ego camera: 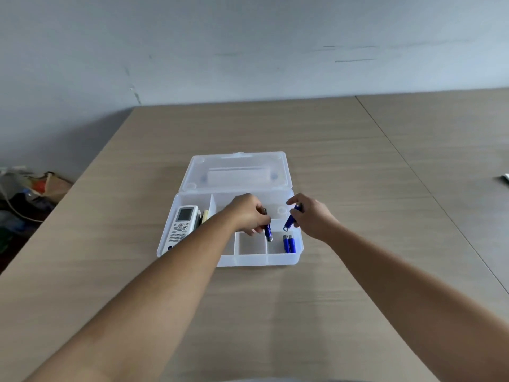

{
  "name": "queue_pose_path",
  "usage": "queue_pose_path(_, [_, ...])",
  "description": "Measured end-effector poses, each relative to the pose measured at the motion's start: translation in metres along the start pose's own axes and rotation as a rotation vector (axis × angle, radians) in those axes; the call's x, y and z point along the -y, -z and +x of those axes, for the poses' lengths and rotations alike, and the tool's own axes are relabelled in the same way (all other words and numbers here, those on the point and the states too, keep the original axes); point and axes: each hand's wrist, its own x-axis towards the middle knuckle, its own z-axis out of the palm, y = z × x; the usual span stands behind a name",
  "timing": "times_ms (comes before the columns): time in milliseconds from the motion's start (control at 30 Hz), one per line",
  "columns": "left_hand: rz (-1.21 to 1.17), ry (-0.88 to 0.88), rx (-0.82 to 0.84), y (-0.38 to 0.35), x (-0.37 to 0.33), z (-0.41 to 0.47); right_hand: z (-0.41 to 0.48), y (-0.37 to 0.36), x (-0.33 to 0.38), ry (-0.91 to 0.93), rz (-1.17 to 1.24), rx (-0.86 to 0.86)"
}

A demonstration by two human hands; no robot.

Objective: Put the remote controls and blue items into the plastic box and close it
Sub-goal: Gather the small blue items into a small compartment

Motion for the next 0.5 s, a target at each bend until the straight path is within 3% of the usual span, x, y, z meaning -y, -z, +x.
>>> queue_pose_path(67, [-0.028, -0.062, -0.141, 0.000, 0.008, 0.004, 0.003, -0.016, 0.005, 0.000, -0.103, 0.100])
queue_pose_path(167, [-0.069, -0.080, -0.209, -0.004, 0.026, 0.010, 0.010, -0.037, 0.004, 0.004, -0.333, 0.236])
queue_pose_path(400, [-0.147, -0.086, -0.288, -0.003, 0.049, 0.021, 0.031, -0.062, -0.007, -0.064, -0.552, 0.294])
queue_pose_path(500, [-0.148, -0.083, -0.282, -0.002, 0.050, 0.024, 0.038, -0.069, -0.013, -0.085, -0.606, 0.227])
